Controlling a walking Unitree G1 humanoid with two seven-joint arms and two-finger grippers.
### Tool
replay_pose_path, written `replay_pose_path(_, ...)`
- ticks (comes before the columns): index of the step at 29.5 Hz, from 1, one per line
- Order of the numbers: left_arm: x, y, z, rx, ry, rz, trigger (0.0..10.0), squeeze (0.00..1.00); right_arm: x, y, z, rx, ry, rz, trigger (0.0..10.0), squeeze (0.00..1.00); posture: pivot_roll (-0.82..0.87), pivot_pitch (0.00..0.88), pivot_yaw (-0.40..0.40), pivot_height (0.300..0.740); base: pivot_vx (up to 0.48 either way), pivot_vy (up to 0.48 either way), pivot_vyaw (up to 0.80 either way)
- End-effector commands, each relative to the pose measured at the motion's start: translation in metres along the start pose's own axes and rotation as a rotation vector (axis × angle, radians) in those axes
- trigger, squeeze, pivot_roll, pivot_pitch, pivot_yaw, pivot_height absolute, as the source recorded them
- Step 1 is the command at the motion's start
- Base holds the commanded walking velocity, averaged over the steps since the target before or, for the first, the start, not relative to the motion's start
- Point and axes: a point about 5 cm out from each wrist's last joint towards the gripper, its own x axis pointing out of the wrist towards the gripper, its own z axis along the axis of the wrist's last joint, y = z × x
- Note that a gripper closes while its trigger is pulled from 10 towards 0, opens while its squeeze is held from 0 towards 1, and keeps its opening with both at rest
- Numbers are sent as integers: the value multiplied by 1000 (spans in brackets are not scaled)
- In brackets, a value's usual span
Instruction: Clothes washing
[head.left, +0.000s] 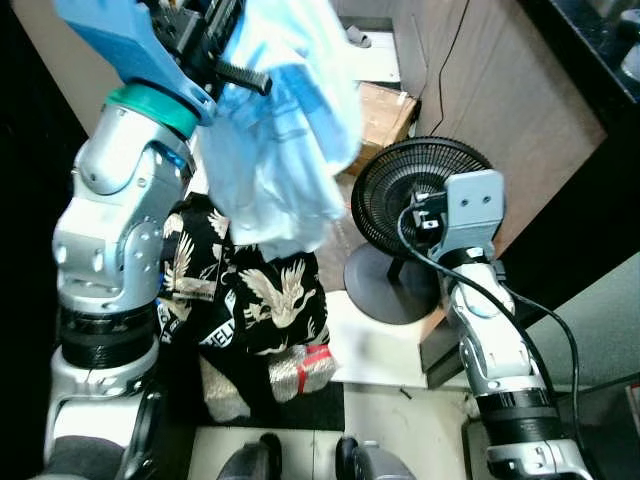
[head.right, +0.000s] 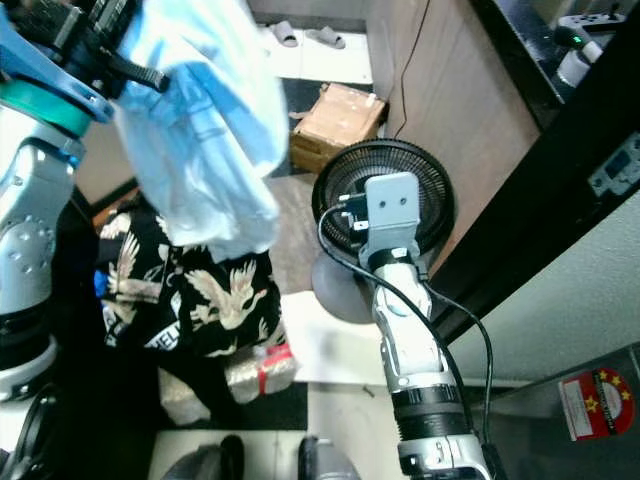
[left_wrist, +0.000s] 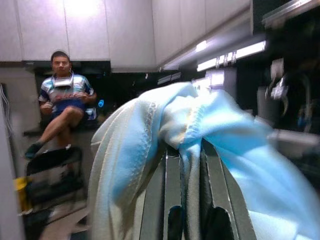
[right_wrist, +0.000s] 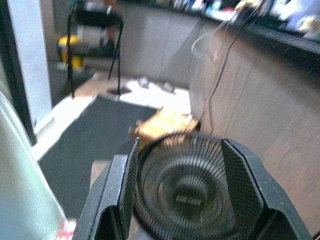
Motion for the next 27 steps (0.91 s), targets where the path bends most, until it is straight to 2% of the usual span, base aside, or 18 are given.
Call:
replay_pose_path(1,-23,2,-41,51,218,22,10000,0,-7,-3,1,22,2,-8,10000,0,-39,10,59,740,0,0,0)
replay_pose_path(3,-23,2,-41,51,218,22,10000,0,-7,-3,1,22,2,-8,10000,0,-39,10,59,740,0,0,0)
replay_pose_path(4,-41,4,-55,63,294,63,10000,0,-13,-3,8,28,-23,3,10000,0,-40,0,47,740,0,0,0)
replay_pose_path(5,-41,4,-55,63,294,63,10000,0,-13,-3,8,28,-23,3,10000,0,-40,0,47,740,0,0,0)
replay_pose_path(8,-29,10,-43,65,233,111,10000,0,-13,-3,18,39,-57,26,10000,0,-48,0,43,740,0,0,0)
replay_pose_path(9,-29,10,-43,65,233,111,10000,0,-13,-3,18,39,-57,26,10000,0,-48,0,43,740,0,0,0)
replay_pose_path(11,-19,14,-35,61,194,133,10000,0,-9,-2,26,50,-84,29,10000,0,-56,0,45,740,0,0,0)
replay_pose_path(13,-15,15,-33,55,183,137,10000,0,-6,-1,30,60,-98,30,10000,0,-57,0,46,740,0,0,0)
replay_pose_path(16,-12,14,-30,47,176,135,10000,0,-4,0,34,77,-109,35,10000,0,-53,0,42,740,0,0,-150)
replay_pose_path(20,-14,15,-30,40,179,149,10000,0,-4,4,34,132,-88,32,10000,0,-52,0,39,740,0,0,-800)
replay_pose_path(27,-15,15,-31,40,184,150,10000,0,-3,3,35,142,-82,25,10000,0,-50,0,41,740,0,0,-800)
